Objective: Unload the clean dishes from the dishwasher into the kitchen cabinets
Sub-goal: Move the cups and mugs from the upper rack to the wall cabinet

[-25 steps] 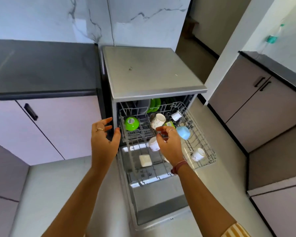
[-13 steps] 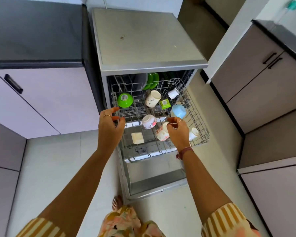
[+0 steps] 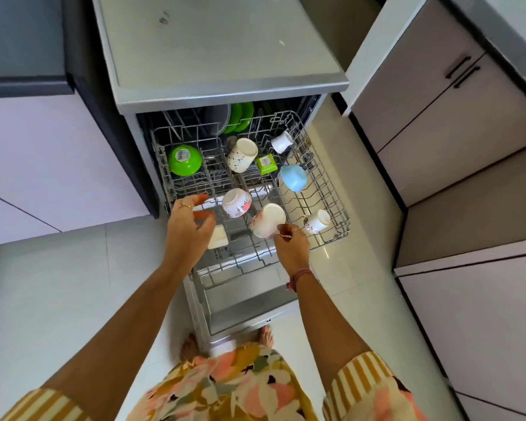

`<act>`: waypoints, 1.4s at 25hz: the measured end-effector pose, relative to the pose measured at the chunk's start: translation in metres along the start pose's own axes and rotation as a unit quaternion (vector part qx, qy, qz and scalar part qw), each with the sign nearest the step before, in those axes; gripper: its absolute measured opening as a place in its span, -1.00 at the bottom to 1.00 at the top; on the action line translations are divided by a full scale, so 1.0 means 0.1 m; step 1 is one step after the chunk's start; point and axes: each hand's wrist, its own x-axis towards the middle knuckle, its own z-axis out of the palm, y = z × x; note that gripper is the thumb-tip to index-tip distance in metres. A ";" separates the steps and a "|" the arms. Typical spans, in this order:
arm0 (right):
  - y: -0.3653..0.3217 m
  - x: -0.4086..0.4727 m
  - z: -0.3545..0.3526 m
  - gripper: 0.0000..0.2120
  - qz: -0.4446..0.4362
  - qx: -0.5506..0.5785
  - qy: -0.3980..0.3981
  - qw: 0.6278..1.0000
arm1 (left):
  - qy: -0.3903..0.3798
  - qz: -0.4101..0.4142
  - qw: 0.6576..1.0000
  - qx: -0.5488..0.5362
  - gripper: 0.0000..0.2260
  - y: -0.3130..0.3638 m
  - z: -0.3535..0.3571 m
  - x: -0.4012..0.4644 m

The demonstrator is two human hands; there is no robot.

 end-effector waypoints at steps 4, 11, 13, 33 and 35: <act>0.16 0.39 -0.20 -0.70 0.023 -0.014 0.013 1.000 | -0.016 -0.027 0.999 0.007 -0.70 0.06 0.29 0.11; 0.55 1.31 -0.54 -0.48 0.095 -0.092 0.029 0.991 | -0.046 -0.099 0.994 0.016 -0.69 0.00 1.06 0.27; 0.69 1.61 -0.61 -0.44 0.075 -0.153 0.004 0.985 | -0.034 -0.117 0.992 0.014 -0.69 0.02 1.32 0.32; -0.31 2.18 -0.88 -0.36 -0.240 -0.459 -0.284 0.807 | -0.256 -0.099 0.962 0.004 -0.06 0.10 2.24 0.78; -0.82 2.11 -0.88 -0.29 -0.281 -0.418 -0.353 0.789 | -0.243 -0.075 0.963 -0.089 -0.01 0.20 2.25 0.90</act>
